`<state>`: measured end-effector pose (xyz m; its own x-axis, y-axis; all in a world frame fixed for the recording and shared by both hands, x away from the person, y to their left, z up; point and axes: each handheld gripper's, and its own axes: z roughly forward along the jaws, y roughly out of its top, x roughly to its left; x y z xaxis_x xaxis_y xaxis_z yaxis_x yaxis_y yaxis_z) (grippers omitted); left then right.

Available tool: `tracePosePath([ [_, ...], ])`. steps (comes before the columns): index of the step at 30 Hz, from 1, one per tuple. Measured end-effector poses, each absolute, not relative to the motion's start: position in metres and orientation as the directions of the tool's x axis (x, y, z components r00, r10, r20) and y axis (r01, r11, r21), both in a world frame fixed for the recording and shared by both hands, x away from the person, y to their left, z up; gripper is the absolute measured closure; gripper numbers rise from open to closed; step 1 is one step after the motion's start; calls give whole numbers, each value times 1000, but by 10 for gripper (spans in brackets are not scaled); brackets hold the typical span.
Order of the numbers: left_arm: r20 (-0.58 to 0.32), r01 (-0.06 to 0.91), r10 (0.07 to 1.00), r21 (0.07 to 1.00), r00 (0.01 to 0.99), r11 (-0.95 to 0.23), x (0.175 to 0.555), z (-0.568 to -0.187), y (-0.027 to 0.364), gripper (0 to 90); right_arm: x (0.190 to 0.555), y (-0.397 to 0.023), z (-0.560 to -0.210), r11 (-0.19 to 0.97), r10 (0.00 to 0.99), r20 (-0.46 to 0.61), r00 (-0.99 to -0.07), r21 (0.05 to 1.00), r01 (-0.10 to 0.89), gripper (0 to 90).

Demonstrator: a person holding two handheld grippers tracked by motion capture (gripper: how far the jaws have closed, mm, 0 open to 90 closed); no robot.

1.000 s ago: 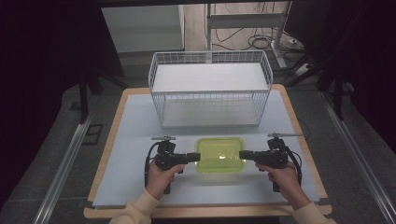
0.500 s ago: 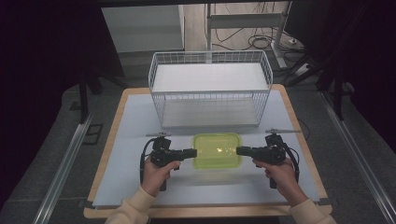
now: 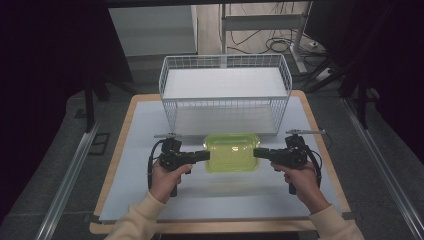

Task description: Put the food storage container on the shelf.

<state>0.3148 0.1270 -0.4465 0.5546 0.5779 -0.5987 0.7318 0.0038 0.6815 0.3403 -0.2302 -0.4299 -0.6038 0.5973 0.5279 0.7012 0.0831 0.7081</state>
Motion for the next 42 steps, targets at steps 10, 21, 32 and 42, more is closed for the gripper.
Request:
tracePosePath([
  [10, -574, 711, 578, 703, 580, -16, 322, -423, 128, 810, 343, -231, -413, 64, 589, 523, -615, 729, 681, 806],
  [21, -558, 690, 582, 724, 592, -8, 325, -405, 133, 811, 348, -226, -392, 69, 591, 505, -629, 746, 663, 806],
  [32, -555, 682, 587, 731, 589, 6, 332, -390, 138, 811, 355, -219, -374, 77, 597, 483, -641, 761, 645, 806],
  [42, -547, 680, 596, 733, 588, 3, 341, -375, 141, 810, 364, -215, -363, 67, 594, 487, -640, 762, 644, 806],
])
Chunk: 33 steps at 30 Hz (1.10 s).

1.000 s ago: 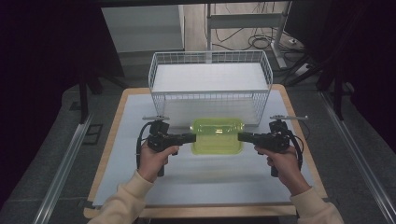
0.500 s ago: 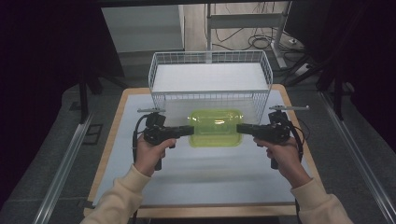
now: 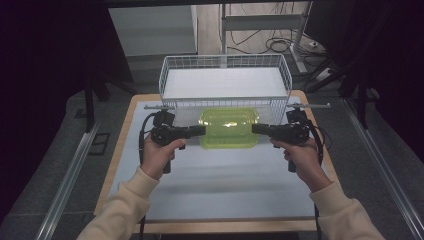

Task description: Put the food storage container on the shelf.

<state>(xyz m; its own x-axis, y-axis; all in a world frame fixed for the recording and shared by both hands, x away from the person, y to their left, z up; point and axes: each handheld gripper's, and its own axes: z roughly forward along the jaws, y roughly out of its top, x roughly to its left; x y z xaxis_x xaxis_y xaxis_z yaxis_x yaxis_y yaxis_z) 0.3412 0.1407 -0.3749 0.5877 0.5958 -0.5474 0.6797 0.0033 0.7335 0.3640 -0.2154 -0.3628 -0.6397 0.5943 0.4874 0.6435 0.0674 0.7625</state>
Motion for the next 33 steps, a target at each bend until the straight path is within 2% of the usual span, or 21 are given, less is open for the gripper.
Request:
tracePosePath([
  [33, -548, 670, 606, 742, 577, 33, 384, -329, 151, 811, 409, -202, -313, 77, 602, 443, -664, 795, 601, 804],
])
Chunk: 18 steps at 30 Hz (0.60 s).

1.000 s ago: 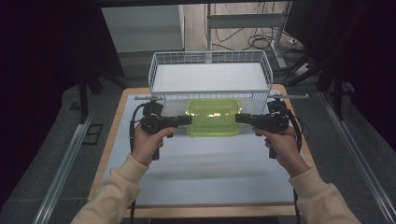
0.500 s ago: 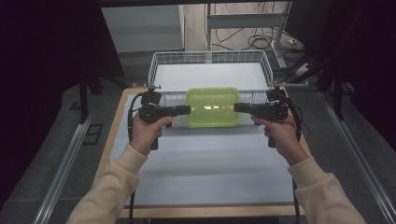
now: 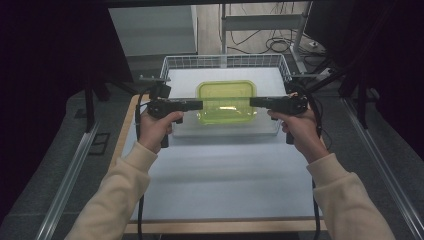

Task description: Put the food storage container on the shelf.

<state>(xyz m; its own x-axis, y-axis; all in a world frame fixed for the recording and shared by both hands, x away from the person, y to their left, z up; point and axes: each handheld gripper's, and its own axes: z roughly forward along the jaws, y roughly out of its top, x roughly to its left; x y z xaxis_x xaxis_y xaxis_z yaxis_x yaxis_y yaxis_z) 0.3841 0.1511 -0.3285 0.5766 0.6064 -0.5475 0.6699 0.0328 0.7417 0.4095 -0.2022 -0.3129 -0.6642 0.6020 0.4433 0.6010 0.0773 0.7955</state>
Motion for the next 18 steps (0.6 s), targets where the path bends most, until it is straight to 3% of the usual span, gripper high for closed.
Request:
tracePosePath([
  [18, -575, 689, 600, 723, 556, 53, 419, -324, 155, 810, 441, -195, -300, 58, 638, 445, -628, 786, 616, 803],
])
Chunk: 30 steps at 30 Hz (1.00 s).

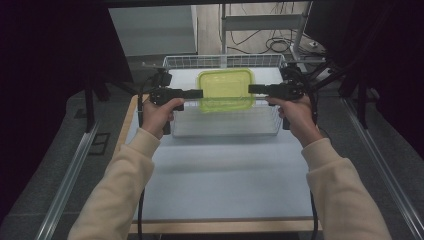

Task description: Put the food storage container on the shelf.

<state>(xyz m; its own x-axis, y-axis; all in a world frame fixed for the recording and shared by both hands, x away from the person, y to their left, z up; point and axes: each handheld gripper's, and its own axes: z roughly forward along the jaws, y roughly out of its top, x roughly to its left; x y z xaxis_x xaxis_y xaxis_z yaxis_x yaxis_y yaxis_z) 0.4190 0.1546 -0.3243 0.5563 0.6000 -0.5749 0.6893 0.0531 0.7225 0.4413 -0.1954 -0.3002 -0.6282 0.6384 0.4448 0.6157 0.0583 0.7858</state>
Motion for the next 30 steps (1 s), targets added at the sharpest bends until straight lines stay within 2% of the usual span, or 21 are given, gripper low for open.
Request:
tracePosePath([
  [16, -586, 715, 634, 695, 504, 73, 454, -325, 155, 807, 477, -188, -301, 31, 667, 470, -579, 758, 651, 802],
  [30, -620, 732, 627, 672, 472, 114, 481, -330, 156, 803, 504, -186, -303, 11, 675, 498, -544, 730, 683, 800],
])
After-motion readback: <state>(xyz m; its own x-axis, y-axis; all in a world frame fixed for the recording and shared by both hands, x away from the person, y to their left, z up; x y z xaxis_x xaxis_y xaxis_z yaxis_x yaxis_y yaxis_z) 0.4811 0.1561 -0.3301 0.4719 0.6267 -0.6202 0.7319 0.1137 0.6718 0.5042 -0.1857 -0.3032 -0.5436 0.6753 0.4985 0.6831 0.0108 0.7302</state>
